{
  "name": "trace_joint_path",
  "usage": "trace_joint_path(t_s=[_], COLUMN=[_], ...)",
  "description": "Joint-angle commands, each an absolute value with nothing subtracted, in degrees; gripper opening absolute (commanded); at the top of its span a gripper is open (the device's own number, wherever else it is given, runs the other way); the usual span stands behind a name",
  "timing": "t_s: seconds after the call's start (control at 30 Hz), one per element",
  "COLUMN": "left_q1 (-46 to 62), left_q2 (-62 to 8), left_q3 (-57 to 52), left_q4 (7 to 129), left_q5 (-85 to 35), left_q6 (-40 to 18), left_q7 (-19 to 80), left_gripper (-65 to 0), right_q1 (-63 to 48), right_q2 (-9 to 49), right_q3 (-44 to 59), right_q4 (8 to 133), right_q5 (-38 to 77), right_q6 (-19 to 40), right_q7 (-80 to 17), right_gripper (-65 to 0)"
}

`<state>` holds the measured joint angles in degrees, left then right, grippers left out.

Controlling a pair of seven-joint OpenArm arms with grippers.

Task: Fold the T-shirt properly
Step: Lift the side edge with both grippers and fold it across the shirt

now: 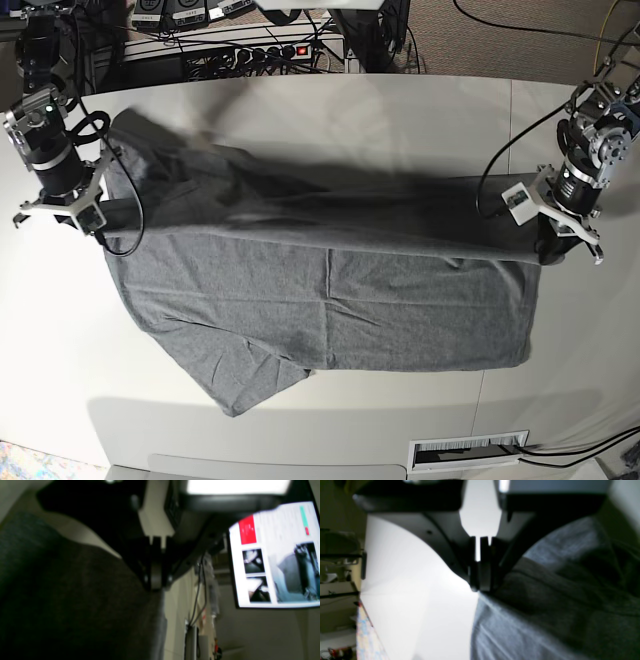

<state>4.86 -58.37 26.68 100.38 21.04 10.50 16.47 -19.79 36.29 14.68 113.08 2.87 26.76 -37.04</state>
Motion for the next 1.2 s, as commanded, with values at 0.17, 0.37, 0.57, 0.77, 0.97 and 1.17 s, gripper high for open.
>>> trace_joint_path(t_s=[0.17, 0.37, 0.57, 0.77, 0.97, 1.17], left_q1=[3.5, 3.5, 3.5, 4.1, 4.1, 4.1], left_q2=[-58.3, -57.3, -56.4, -56.3, -56.3, -55.8], left_q3=[26.1, 26.1, 26.1, 26.1, 26.1, 26.1], left_q4=[98.2, 98.1, 98.1, 98.1, 98.3, 98.9], left_q5=[20.8, 20.7, 20.7, 17.9, 13.0, 3.8], left_q6=[11.6, 11.7, 11.6, 11.3, 5.3, -5.9], left_q7=[15.4, 15.4, 15.9, 16.3, 16.0, 15.4], left_gripper=[-65.0, -62.1, -43.0, -43.1, -45.2, -48.0], right_q1=[-13.8, -8.7, -8.6, -8.6, -8.6, -8.4], right_q2=[37.6, 36.0, 35.9, 35.9, 35.9, 35.9], right_q3=[12.5, 11.9, 11.9, 11.9, 11.9, 11.9], right_q4=[108.4, 103.6, 103.2, 103.3, 104.4, 104.4], right_q5=[1.7, 1.7, 1.7, 1.8, 9.9, 7.9], right_q6=[25.6, 25.6, 25.6, 25.6, 25.7, 25.1], right_q7=[-34.6, -34.0, -34.1, -34.2, -40.9, -40.7], right_gripper=[-65.0, -65.0, -46.4, -43.3, -43.3, -38.8])
